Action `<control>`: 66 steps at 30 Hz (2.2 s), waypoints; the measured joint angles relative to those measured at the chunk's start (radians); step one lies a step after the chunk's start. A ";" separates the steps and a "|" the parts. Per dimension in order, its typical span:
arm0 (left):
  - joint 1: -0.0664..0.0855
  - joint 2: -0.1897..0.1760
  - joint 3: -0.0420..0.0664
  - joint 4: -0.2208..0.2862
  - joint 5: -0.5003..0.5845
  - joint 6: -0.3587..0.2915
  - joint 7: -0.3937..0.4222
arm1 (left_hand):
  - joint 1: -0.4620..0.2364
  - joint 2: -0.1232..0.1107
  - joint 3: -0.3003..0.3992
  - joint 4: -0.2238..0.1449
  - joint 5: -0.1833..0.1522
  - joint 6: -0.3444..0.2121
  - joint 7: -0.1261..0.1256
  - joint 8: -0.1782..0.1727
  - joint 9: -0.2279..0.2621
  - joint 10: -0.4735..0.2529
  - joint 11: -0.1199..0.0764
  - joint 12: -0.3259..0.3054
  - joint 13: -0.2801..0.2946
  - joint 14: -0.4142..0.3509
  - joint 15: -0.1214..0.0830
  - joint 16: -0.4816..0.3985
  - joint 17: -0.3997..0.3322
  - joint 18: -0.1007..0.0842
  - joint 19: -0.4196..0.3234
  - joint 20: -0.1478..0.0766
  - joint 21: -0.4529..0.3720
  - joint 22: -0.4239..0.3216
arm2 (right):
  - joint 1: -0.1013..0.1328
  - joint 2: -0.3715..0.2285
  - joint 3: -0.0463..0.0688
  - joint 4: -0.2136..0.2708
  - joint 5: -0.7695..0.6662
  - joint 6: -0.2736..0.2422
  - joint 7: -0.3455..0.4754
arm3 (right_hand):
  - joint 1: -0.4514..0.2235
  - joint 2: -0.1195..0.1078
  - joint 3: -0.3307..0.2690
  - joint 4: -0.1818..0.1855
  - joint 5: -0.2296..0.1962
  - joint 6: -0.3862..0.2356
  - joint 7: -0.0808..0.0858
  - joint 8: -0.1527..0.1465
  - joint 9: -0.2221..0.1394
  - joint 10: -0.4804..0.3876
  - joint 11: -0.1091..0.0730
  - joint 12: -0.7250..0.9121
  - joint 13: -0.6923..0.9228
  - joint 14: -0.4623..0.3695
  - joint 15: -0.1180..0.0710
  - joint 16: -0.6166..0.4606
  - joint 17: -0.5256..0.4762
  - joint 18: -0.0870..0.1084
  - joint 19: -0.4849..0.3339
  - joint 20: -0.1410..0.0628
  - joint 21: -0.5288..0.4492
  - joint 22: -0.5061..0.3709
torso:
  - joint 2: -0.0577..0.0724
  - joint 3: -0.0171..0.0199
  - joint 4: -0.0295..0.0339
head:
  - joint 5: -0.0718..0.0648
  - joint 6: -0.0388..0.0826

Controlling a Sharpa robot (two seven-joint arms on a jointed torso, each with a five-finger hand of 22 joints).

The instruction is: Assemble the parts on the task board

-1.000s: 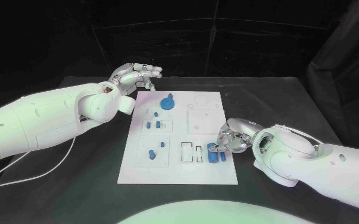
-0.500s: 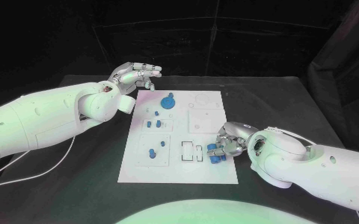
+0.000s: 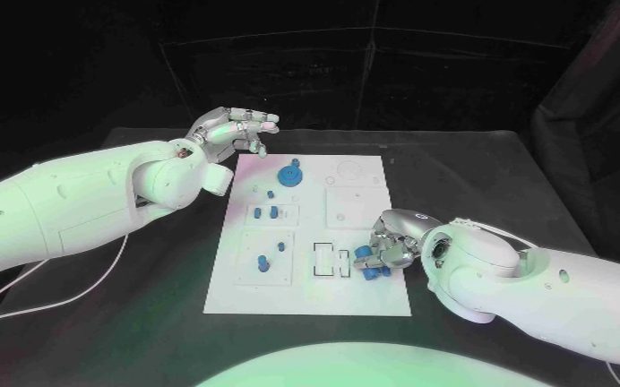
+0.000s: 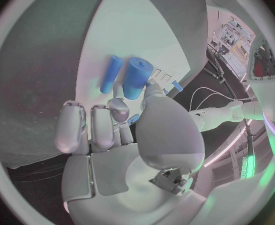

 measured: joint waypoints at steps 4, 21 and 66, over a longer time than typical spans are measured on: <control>0.000 -0.001 0.000 0.001 -0.001 0.003 -0.003 | 0.000 0.000 0.000 0.000 0.000 0.000 0.000 0.000 0.000 0.000 0.000 0.000 0.000 -0.007 0.000 0.000 -0.001 0.000 0.000 0.000 0.000 0.000 | -0.003 -0.003 -0.002 0.009 0.002 -0.017 -0.002 | 0.025 0.025 0.008 -0.008 0.041 0.003 -0.011 0.015 0.008 0.010 -0.010 0.005 0.014 0.003 -0.004 0.009 0.017 -0.016 0.006 -0.006 0.007 0.012 | -0.001 0.0003 0.0000 | 0.000 -0.001; 0.000 0.001 0.000 -0.003 -0.006 0.015 -0.014 | 0.000 0.000 0.000 0.000 0.000 -0.002 0.002 0.000 -0.001 -0.005 0.002 0.004 -0.001 -0.010 0.002 0.000 -0.004 0.000 -0.003 0.003 -0.004 -0.001 | -0.007 -0.029 -0.005 0.092 0.147 -0.243 0.050 | 0.052 0.065 0.008 -0.014 0.110 0.011 -0.010 0.023 0.017 0.014 -0.014 0.000 0.015 0.004 -0.011 0.009 0.020 -0.016 0.006 -0.006 0.007 0.008 | -0.003 -0.0016 0.0035 | -0.001 0.005; 0.000 0.011 0.000 -0.001 -0.028 0.035 -0.027 | 0.000 0.000 -0.003 -0.003 0.000 -0.007 0.000 0.004 -0.001 -0.011 0.004 0.008 -0.002 -0.018 0.003 0.000 -0.008 0.000 -0.006 0.006 -0.004 -0.002 | -0.004 0.152 -0.004 -0.020 0.176 -0.166 -0.059 | -0.277 -0.103 -0.035 0.011 -0.246 0.009 -0.018 0.051 0.073 -0.047 -0.014 -0.214 -0.128 0.004 -0.018 -0.051 -0.057 -0.016 -0.017 -0.013 -0.025 -0.069 | -0.003 -0.0012 0.0017 | 0.018 -0.005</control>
